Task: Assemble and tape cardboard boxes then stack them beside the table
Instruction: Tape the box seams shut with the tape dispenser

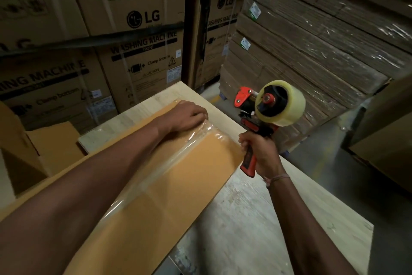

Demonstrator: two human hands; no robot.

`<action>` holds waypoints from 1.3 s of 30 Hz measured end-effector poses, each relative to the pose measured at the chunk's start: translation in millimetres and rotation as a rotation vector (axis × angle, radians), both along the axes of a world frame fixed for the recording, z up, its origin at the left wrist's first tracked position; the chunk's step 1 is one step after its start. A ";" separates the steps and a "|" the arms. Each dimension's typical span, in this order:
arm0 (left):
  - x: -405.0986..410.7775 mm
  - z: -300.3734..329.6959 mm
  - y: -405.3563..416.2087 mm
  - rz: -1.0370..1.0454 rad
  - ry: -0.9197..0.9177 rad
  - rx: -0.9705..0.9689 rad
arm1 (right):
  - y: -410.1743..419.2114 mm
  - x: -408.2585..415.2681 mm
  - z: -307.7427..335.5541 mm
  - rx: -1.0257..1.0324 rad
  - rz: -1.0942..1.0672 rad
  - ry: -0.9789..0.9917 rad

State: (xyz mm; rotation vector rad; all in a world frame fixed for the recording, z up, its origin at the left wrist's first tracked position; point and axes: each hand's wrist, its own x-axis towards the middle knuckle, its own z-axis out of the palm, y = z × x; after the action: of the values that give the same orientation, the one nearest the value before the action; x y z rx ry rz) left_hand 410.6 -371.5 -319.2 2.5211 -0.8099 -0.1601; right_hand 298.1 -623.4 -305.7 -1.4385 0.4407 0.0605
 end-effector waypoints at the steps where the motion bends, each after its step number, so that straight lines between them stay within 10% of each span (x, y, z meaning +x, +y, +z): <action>1: 1.8 5.0 -3.7 0.024 0.042 0.035 | -1.6 2.0 -0.9 -0.003 0.000 0.016; 5: 6.7 23.5 -13.8 0.043 0.199 0.203 | -10.2 15.2 -5.5 0.086 0.058 0.114; 13: -40.8 9.1 -53.7 -0.368 -0.072 0.120 | -19.9 17.5 -10.0 0.306 -0.077 0.183; 39: -110.1 -12.2 -156.4 -0.025 -0.326 0.441 | -62.8 -115.8 -161.5 -0.389 -0.343 0.459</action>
State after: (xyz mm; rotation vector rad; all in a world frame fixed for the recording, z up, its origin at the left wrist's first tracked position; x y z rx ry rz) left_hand 300.4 -528.0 -331.4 3.0033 -1.0247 0.0778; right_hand 182.3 -686.2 -467.3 -1.7100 1.1201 0.0285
